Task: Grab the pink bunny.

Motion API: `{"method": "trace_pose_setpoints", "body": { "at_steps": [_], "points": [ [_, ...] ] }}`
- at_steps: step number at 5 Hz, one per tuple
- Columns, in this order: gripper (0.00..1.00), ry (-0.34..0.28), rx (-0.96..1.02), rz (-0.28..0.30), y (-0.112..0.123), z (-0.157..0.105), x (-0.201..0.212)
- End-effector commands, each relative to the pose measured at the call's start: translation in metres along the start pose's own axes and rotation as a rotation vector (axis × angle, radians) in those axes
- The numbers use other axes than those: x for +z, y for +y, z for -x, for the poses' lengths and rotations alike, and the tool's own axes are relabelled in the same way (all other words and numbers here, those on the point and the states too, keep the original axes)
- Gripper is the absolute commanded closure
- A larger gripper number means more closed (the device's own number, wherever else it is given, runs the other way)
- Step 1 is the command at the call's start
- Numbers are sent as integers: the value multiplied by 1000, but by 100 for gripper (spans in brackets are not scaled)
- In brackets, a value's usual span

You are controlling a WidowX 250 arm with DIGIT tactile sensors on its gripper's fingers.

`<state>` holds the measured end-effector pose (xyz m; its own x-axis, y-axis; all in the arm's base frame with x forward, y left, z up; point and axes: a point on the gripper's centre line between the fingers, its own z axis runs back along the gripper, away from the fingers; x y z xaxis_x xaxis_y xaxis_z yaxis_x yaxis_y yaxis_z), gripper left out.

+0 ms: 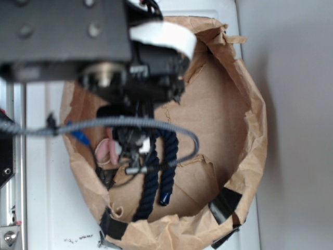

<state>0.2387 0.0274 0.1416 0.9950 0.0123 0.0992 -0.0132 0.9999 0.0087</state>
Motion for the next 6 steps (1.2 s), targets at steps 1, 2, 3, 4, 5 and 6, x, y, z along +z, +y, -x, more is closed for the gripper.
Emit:
{"method": "trace_pose_setpoints", "body": {
  "at_steps": [1,2,3,4,5,6],
  "points": [
    [0,-34,8,0,3,-5,8],
    [0,-34,8,0,3,-5,8],
    [0,-34,8,0,3,-5,8],
    [0,-34,8,0,3,-5,8],
    [0,5,190,-63,-7,-1,-11],
    [0,-18,326,-77,-11,6,-25]
  ]
}}
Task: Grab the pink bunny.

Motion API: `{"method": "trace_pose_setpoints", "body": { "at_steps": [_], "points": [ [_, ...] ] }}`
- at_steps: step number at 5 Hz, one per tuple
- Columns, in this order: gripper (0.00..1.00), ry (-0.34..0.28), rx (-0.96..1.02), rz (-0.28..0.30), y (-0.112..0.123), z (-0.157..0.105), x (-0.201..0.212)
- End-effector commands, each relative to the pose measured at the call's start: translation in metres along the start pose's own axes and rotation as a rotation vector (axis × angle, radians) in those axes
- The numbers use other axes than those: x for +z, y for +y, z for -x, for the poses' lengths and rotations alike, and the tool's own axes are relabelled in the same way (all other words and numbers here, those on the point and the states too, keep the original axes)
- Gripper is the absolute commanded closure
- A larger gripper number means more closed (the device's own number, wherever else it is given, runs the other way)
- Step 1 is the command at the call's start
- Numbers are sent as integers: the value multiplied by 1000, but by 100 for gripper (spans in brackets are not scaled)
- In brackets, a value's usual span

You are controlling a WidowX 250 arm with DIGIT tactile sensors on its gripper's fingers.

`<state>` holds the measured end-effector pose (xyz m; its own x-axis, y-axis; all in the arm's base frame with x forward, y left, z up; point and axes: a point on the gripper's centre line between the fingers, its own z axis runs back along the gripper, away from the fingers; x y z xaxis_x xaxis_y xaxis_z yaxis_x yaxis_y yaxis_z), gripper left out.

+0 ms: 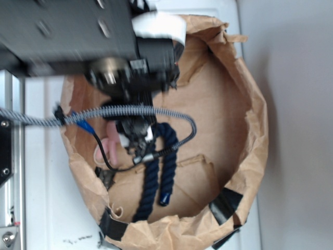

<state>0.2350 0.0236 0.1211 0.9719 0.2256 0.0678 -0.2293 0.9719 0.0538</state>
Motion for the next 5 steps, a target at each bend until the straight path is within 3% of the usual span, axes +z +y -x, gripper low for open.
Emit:
{"method": "trace_pose_setpoints", "body": {
  "at_steps": [1,4,5],
  "points": [
    [0,-101,243,-11,-3,12,-13],
    [0,-101,243,-11,-3,12,-13],
    [0,-95,265,-22,-5,7,-32]
  ]
}}
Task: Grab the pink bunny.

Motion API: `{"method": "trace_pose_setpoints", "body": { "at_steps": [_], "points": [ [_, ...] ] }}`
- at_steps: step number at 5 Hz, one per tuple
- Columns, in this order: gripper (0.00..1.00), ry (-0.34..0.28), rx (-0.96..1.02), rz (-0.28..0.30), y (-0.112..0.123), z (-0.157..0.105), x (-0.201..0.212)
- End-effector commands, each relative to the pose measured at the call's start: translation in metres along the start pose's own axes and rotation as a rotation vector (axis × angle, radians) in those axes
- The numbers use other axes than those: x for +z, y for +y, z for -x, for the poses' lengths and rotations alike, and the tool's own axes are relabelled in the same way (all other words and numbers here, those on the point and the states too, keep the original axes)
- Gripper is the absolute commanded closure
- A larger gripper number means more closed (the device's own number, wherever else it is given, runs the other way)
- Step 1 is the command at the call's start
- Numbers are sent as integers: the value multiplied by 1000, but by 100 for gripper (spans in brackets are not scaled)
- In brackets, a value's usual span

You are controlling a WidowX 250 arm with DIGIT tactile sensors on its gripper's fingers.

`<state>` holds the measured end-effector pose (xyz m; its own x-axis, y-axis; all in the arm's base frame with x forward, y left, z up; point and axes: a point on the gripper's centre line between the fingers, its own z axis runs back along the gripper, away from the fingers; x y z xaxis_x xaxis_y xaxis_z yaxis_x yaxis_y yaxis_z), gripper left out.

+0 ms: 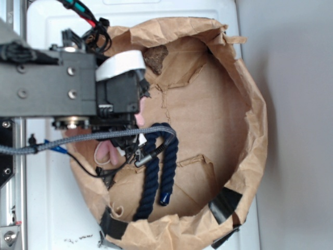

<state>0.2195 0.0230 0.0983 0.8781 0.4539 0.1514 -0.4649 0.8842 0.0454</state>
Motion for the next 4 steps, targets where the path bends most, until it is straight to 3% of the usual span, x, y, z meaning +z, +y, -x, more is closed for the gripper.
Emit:
{"method": "trace_pose_setpoints", "body": {
  "at_steps": [1,2,3,4],
  "points": [
    [0,-49,2,-17,-11,-9,-29],
    [0,-65,5,-22,-10,-12,-45],
    [0,-41,-8,11,-7,-15,-54],
    [0,22,-47,-1,-7,-26,-76]
  ]
}}
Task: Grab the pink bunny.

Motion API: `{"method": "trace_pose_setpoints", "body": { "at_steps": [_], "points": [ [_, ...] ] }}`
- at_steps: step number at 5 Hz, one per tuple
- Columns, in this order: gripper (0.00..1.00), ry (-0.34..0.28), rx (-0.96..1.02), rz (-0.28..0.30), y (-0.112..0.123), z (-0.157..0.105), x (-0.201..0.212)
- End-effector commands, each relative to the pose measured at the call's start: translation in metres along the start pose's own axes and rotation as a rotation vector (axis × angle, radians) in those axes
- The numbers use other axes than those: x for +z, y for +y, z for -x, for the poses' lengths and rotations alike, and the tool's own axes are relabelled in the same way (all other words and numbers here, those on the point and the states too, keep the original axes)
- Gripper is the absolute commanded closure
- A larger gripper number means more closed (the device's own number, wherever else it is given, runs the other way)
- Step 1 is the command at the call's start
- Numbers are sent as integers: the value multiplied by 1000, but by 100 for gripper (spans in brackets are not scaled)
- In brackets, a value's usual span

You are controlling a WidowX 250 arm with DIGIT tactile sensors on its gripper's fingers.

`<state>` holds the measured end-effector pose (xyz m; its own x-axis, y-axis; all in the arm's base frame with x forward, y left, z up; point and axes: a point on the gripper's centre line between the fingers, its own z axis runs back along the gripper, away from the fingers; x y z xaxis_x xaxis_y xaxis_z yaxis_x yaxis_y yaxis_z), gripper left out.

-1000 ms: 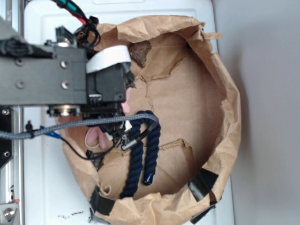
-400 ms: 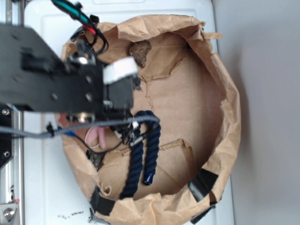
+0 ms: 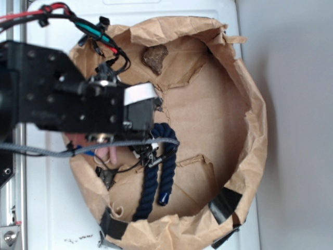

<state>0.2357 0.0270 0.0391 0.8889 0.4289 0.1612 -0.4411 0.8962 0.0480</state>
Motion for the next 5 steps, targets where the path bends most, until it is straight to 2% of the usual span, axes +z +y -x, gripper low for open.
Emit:
{"method": "trace_pose_setpoints", "body": {
  "at_steps": [1,2,4,5],
  "points": [
    [100,19,-6,-23,0,-20,-24],
    [100,8,10,-27,1,-21,-24],
    [100,31,27,42,-4,-29,9],
    [100,19,56,92,-5,-38,32]
  ]
}}
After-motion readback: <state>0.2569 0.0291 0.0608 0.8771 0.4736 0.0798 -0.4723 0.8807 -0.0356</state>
